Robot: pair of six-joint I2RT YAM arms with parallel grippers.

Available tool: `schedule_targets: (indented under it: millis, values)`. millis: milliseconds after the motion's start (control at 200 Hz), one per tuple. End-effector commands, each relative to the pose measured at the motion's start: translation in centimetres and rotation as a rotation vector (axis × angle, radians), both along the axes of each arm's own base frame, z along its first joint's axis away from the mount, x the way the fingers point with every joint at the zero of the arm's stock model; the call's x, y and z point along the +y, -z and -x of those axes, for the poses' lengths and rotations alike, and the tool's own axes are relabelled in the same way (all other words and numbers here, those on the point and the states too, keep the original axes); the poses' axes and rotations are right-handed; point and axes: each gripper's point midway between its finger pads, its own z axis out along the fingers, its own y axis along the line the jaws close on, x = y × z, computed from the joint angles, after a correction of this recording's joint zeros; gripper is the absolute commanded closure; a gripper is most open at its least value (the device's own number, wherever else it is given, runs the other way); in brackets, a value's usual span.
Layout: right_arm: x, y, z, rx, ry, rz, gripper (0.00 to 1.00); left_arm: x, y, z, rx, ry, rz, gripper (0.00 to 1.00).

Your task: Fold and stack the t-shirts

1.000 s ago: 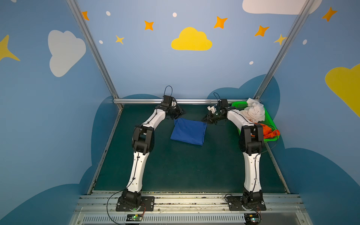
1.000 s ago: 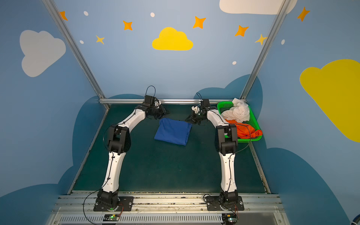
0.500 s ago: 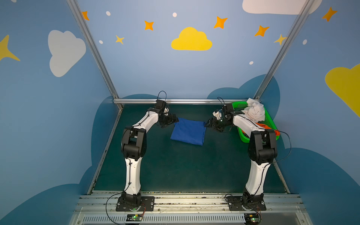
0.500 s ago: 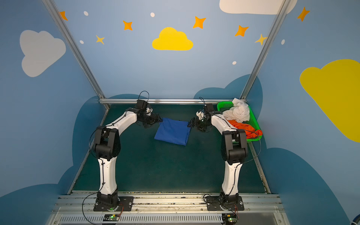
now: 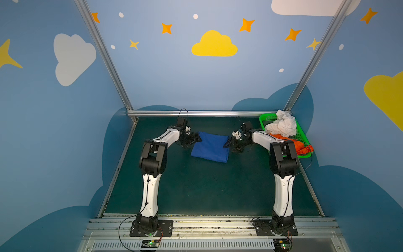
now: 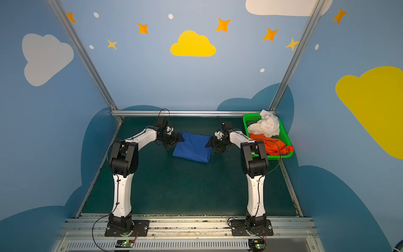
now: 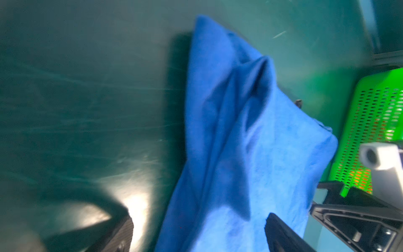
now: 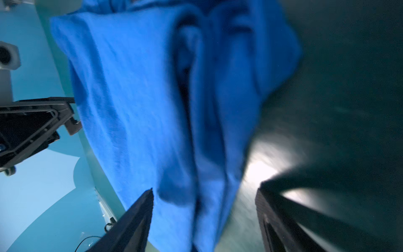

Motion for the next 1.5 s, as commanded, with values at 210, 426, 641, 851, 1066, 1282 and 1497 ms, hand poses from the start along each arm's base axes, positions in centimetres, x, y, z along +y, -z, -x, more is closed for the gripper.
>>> schedule_targets:
  millis: [210, 426, 641, 851, 1066, 1282, 1497]
  values:
    - [2.6, 2.6, 0.5, 0.059, -0.028, -0.034, 0.26, -3.4, 5.5, 1.4, 0.126, 0.009, 0.038, 0.31]
    - [2.3, 2.8, 0.7, 0.062, -0.028, -0.03, 0.25, -3.7, 5.1, 0.7, 0.109, 0.001, 0.027, 0.79]
    - [-0.4, 0.7, 0.5, 0.014, 0.018, -0.01, 0.25, 0.7, 3.0, -0.7, 0.082, -0.025, -0.102, 0.95]
    - [-2.9, -2.3, 0.9, -0.05, 0.038, 0.012, 0.25, 7.7, 1.2, -1.6, 0.076, -0.057, -0.209, 0.95]
    - [-3.5, -4.5, 1.4, -0.085, 0.025, 0.002, 0.25, 16.1, 0.7, -2.7, 0.083, -0.099, -0.323, 0.95]
    - [-3.5, -6.3, 2.1, -0.112, 0.007, -0.005, 0.25, 22.8, 0.3, -4.3, 0.073, -0.141, -0.368, 0.95]
    - [-3.8, -7.2, 2.2, -0.113, 0.006, 0.017, 0.25, 28.0, 1.8, -5.8, 0.084, -0.181, -0.402, 0.95]
